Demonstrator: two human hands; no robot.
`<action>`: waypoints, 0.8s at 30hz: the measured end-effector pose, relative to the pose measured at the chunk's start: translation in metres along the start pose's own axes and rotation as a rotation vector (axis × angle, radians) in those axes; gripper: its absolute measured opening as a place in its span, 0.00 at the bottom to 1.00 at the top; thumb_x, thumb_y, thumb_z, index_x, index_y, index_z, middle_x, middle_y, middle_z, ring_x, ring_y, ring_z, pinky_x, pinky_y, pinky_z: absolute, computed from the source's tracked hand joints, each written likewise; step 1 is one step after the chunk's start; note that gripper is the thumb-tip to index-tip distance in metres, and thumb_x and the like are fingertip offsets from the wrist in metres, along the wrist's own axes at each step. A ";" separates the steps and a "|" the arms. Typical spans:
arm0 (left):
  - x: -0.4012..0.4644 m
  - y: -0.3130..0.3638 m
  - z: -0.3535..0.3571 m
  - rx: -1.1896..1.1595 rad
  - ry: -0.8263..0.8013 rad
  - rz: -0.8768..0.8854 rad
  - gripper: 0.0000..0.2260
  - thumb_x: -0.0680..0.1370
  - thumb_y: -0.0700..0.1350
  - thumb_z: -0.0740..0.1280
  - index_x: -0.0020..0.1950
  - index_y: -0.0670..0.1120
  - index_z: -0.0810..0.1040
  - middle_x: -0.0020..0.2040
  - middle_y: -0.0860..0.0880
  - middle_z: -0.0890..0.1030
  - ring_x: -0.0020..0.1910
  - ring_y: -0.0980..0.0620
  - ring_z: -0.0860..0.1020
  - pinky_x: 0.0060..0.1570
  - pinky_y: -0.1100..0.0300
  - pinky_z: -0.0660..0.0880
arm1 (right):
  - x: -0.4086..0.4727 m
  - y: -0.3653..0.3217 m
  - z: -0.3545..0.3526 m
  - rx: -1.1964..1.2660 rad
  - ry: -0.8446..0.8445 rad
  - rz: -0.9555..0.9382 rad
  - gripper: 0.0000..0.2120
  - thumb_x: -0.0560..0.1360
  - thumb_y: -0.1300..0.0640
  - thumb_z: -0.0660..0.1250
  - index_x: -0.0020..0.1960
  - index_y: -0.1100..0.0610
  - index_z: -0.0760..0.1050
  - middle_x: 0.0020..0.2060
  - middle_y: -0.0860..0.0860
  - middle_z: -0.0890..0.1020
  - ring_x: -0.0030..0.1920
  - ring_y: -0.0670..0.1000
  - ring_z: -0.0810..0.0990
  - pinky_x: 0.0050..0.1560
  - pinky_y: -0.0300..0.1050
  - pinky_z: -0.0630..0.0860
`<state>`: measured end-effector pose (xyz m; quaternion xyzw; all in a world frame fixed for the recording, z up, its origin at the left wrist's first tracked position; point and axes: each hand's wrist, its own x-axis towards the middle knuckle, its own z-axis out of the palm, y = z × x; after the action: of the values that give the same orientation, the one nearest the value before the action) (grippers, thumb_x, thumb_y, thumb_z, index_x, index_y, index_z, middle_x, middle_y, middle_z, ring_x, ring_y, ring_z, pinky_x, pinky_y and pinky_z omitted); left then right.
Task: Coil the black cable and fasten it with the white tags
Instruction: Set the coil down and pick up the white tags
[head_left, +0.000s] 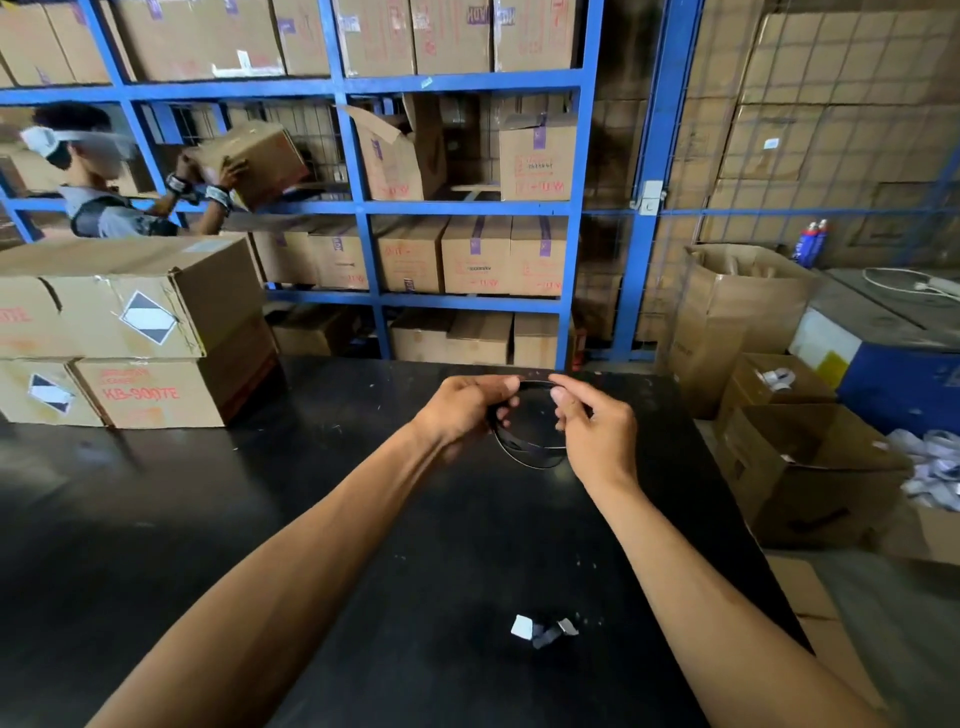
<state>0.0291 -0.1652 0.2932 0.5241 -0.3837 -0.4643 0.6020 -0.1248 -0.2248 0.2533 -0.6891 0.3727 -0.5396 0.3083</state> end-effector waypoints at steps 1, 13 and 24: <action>0.000 -0.005 0.001 -0.020 0.022 -0.011 0.08 0.82 0.38 0.64 0.47 0.38 0.81 0.35 0.47 0.76 0.30 0.54 0.68 0.32 0.63 0.68 | -0.002 0.003 0.004 0.032 0.007 0.053 0.11 0.81 0.62 0.69 0.61 0.54 0.85 0.43 0.52 0.86 0.38 0.45 0.81 0.41 0.38 0.78; 0.031 -0.086 -0.024 0.626 0.274 0.062 0.09 0.80 0.42 0.66 0.49 0.45 0.86 0.31 0.53 0.79 0.26 0.60 0.72 0.30 0.66 0.69 | -0.010 0.069 0.023 0.211 -0.357 0.550 0.10 0.80 0.61 0.70 0.58 0.51 0.85 0.44 0.48 0.87 0.47 0.48 0.86 0.55 0.49 0.83; 0.029 -0.179 -0.073 0.691 0.345 -0.183 0.12 0.80 0.42 0.67 0.62 0.43 0.84 0.50 0.45 0.85 0.46 0.55 0.79 0.36 0.74 0.70 | -0.124 0.178 0.030 -0.711 -0.948 0.536 0.10 0.75 0.55 0.70 0.54 0.53 0.86 0.51 0.54 0.88 0.54 0.57 0.85 0.54 0.48 0.81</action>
<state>0.0780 -0.1768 0.1048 0.7983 -0.3621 -0.2647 0.4020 -0.1449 -0.2141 0.0358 -0.7955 0.5112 0.0748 0.3166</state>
